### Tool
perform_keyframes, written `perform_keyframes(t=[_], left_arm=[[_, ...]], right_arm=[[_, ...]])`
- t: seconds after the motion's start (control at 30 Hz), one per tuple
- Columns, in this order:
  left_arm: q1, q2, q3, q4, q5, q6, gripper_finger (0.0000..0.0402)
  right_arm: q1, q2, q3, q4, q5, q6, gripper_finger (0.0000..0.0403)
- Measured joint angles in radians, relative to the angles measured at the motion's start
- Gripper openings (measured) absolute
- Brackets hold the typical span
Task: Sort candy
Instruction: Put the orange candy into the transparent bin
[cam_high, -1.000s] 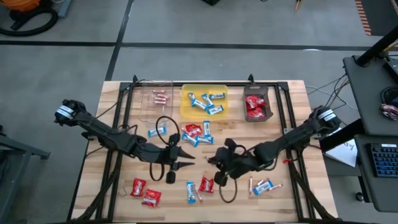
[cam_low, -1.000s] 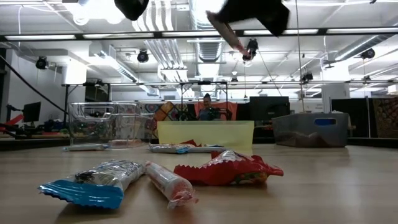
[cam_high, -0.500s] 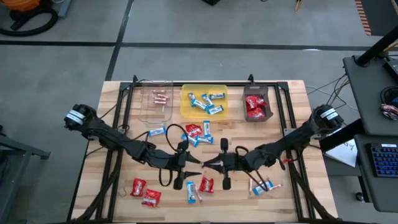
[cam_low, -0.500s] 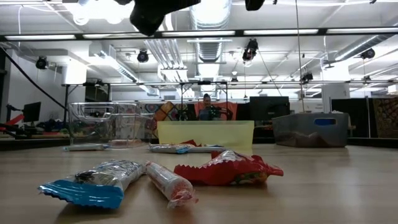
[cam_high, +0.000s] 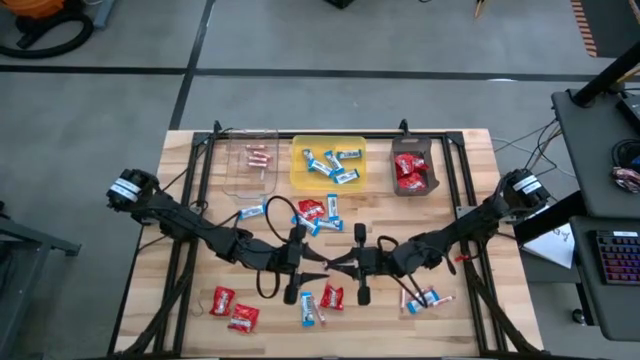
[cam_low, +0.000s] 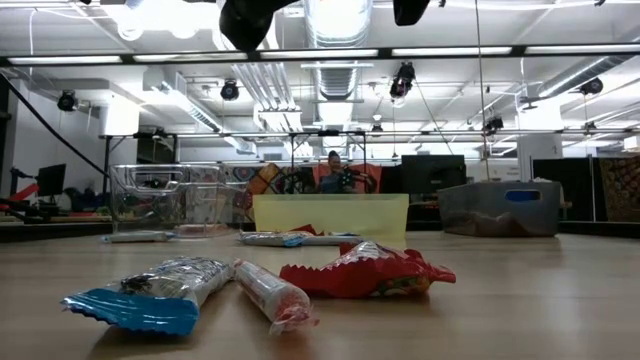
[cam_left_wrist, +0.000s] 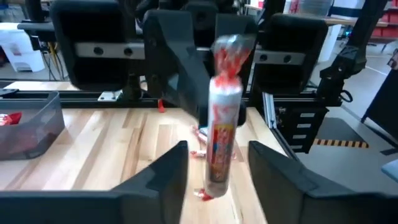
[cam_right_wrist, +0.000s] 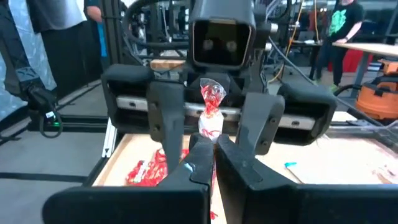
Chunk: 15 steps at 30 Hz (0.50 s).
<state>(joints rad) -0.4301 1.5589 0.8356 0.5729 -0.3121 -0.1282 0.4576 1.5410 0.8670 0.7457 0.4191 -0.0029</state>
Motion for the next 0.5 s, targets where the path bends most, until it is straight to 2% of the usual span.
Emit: perform_keyframes(t=[0.23, 0.3, 0.37, 0.5], left_arm=[[0.000, -0.001, 0.000, -0.011, -0.038, 0.019, 0.0020], [0.000, -0.004, 0.000, -0.012, -0.038, 0.022, 0.0015], [0.000, -0.006, 0.000, -0.015, -0.038, 0.022, 0.0028], [0.001, -0.036, 0.000, -0.093, -0.044, 0.019, 0.0039]], right_arm=[[0.000, 0.000, 0.001, 0.010, 0.003, -0.004, 0.0009], [0.000, -0.002, 0.001, 0.013, 0.002, 0.014, 0.0013], [0.000, -0.008, 0.001, 0.011, 0.001, 0.030, 0.0023], [0.000, -0.031, 0.001, 0.017, 0.006, 0.037, 0.0065]])
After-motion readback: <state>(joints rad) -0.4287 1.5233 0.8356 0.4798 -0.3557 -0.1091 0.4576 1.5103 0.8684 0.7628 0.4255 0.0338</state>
